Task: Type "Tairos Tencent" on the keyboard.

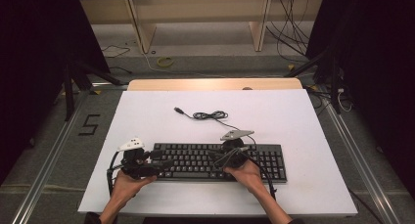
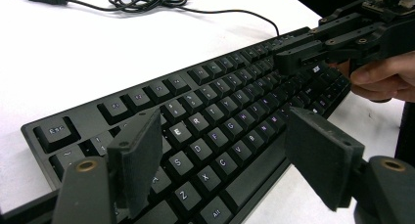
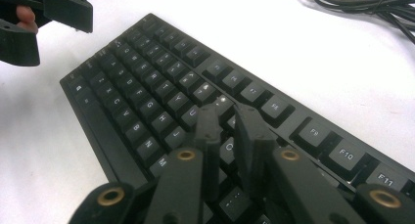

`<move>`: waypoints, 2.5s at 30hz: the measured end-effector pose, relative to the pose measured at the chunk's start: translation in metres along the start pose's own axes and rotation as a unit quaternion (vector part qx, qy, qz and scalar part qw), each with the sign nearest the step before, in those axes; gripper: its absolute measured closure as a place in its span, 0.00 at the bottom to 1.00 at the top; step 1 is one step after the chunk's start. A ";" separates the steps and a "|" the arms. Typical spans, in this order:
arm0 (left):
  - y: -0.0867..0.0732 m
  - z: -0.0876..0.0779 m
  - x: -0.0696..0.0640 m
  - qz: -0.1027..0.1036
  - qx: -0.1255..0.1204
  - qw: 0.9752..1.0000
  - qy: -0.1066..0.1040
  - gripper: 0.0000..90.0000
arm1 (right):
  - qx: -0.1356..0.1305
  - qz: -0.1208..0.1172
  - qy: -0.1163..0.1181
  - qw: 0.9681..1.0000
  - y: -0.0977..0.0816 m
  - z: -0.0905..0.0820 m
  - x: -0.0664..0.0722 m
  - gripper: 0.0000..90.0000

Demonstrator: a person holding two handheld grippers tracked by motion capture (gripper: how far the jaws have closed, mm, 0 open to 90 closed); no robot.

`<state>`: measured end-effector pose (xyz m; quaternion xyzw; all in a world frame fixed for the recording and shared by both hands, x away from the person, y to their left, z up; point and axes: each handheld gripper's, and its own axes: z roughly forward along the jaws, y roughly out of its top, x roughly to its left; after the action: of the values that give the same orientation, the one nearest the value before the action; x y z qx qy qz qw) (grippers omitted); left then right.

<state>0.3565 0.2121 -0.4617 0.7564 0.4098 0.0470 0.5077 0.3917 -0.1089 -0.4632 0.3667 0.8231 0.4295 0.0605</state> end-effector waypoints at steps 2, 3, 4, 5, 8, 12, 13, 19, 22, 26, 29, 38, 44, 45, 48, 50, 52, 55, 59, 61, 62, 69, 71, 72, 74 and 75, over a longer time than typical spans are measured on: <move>0.000 0.000 0.000 0.000 0.000 1.000 0.000 0.33 | -0.001 0.001 -0.001 1.000 0.000 -0.001 0.000 0.89; 0.000 0.000 0.000 0.000 0.000 1.000 0.000 0.33 | -0.002 0.002 -0.001 1.000 0.000 -0.001 0.000 0.88; 0.000 0.000 0.000 0.000 0.000 1.000 0.000 0.33 | -0.001 0.003 -0.002 1.000 0.000 -0.001 -0.001 0.88; 0.000 0.000 0.000 0.000 0.000 1.000 0.000 0.33 | -0.002 0.003 -0.001 1.000 0.000 -0.002 -0.001 0.87; 0.000 0.000 0.000 -0.001 0.000 1.000 0.000 0.33 | -0.004 0.004 0.000 1.000 0.000 -0.003 -0.001 0.85; 0.000 0.001 0.000 -0.001 0.001 1.000 0.000 0.33 | -0.005 0.005 0.002 1.000 0.000 -0.005 -0.002 0.80; 0.000 0.001 0.001 -0.001 0.001 1.000 -0.001 0.33 | -0.005 0.006 0.002 1.000 0.000 -0.006 -0.002 0.78; 0.000 0.002 0.002 -0.002 0.005 1.000 0.000 0.33 | -0.013 0.012 0.007 1.000 0.000 -0.011 -0.003 0.65; 0.000 0.002 0.003 -0.002 0.007 1.000 0.001 0.33 | -0.016 0.011 0.006 1.000 0.000 -0.013 -0.002 0.60; 0.001 0.003 0.003 -0.005 0.012 1.000 0.003 0.36 | -0.019 0.012 0.005 1.000 -0.001 -0.016 -0.001 0.54; 0.001 0.003 0.004 -0.007 0.014 1.000 0.005 0.38 | -0.022 0.014 0.008 1.000 -0.002 -0.019 0.000 0.51; 0.003 0.007 0.007 -0.019 0.048 0.999 0.015 0.53 | -0.029 0.011 0.007 1.000 -0.006 -0.027 0.001 0.45; 0.005 0.013 0.009 -0.017 0.068 0.997 0.020 0.68 | -0.036 0.009 0.010 0.999 -0.009 -0.032 0.003 0.42; 0.005 0.015 0.010 -0.015 0.070 0.997 0.021 0.70 | -0.038 0.007 0.009 0.999 -0.010 -0.033 0.004 0.42; 0.005 0.018 0.010 -0.011 0.083 0.996 0.027 0.76 | -0.043 0.006 0.009 0.999 -0.011 -0.035 0.005 0.42; 0.005 0.020 0.009 -0.008 0.089 0.996 0.029 0.80 | -0.048 0.004 0.010 0.999 -0.012 -0.037 0.005 0.42; 0.005 0.022 0.009 -0.003 0.093 0.995 0.034 0.83 | -0.052 0.002 0.009 0.999 -0.013 -0.038 0.006 0.41; 0.005 0.026 0.009 0.005 0.105 0.994 0.039 0.89 | -0.053 0.001 0.010 0.999 -0.014 -0.040 0.007 0.41; 0.005 0.028 0.009 0.008 0.113 0.993 0.041 0.93 | -0.057 -0.003 0.009 0.998 -0.016 -0.042 0.008 0.41; 0.006 0.030 0.009 0.010 0.117 0.992 0.043 0.95 | -0.059 -0.003 0.008 0.998 -0.017 -0.043 0.008 0.41; 0.006 0.030 0.008 0.010 0.117 0.992 0.043 0.96 | -0.059 -0.002 0.009 0.998 -0.017 -0.044 0.008 0.41; 0.007 0.032 0.009 0.014 0.122 0.991 0.043 0.99 | -0.060 -0.005 0.009 0.998 -0.020 -0.046 0.009 0.40; 0.007 0.033 0.009 0.011 0.125 0.991 0.043 0.99 | -0.060 -0.004 0.010 0.998 -0.021 -0.047 0.009 0.40; 0.007 0.033 0.009 0.012 0.126 0.991 0.044 0.99 | -0.059 -0.004 0.009 0.998 -0.021 -0.047 0.009 0.40; 0.007 0.034 0.010 0.013 0.129 0.991 0.045 0.99 | -0.059 -0.006 0.010 0.998 -0.021 -0.048 0.010 0.40; 0.007 0.034 0.010 0.012 0.128 0.991 0.045 0.99 | -0.059 -0.005 0.010 0.998 -0.022 -0.048 0.010 0.40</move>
<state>0.3833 0.1929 -0.4756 0.8171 0.4257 0.0337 0.3872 0.3530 -0.1422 -0.4474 0.3540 0.7988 0.4804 0.0760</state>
